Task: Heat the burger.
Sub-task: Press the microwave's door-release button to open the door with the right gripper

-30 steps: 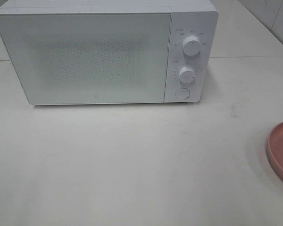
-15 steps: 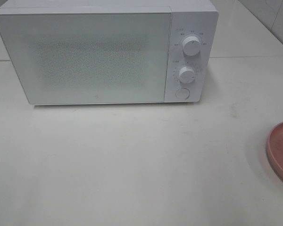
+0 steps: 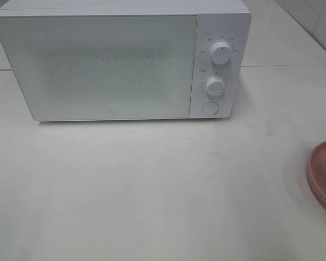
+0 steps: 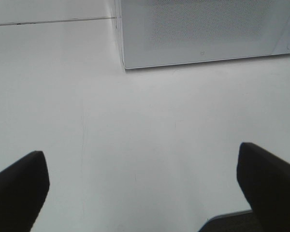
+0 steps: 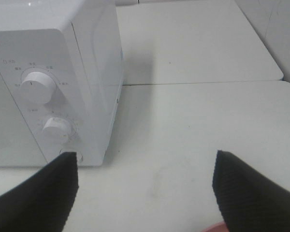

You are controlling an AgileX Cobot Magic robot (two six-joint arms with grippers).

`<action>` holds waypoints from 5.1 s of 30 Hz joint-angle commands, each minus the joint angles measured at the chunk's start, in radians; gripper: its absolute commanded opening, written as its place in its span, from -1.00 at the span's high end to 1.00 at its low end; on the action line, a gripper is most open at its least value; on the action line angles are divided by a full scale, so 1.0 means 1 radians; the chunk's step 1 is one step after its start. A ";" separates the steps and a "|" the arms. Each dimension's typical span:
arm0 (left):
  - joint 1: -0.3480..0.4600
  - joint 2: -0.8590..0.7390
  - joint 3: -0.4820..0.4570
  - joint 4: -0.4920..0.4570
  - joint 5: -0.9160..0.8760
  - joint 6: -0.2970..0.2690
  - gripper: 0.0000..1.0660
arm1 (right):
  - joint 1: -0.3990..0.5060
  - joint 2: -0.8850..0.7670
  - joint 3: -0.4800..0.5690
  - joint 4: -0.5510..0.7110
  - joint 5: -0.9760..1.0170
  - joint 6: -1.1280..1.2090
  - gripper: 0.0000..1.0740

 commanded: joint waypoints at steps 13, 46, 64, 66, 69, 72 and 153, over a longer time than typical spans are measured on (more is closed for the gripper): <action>-0.002 -0.023 0.003 0.004 -0.014 -0.003 -0.83 | -0.003 0.248 0.126 0.055 -0.573 -0.082 -0.40; -0.002 -0.023 0.003 0.004 -0.014 -0.003 -0.83 | 0.753 0.629 0.193 0.877 -1.134 -0.432 -0.40; -0.002 -0.023 0.003 0.003 -0.014 -0.003 -0.83 | 0.837 0.662 0.113 0.993 -1.134 -0.529 -0.40; -0.002 -0.023 0.003 0.003 -0.014 -0.003 -0.83 | 0.837 0.662 0.113 0.993 -1.107 -0.492 -0.40; -0.002 -0.023 0.003 0.003 -0.014 -0.003 -0.83 | 0.837 0.662 0.113 0.993 -1.086 -0.437 -0.40; -0.002 -0.023 0.003 0.003 -0.014 -0.003 -0.83 | 0.837 0.662 0.113 0.993 -1.072 -0.327 -0.40; -0.002 -0.023 0.003 0.003 -0.014 -0.003 -0.83 | 0.595 1.092 -0.202 0.630 -0.867 1.303 1.00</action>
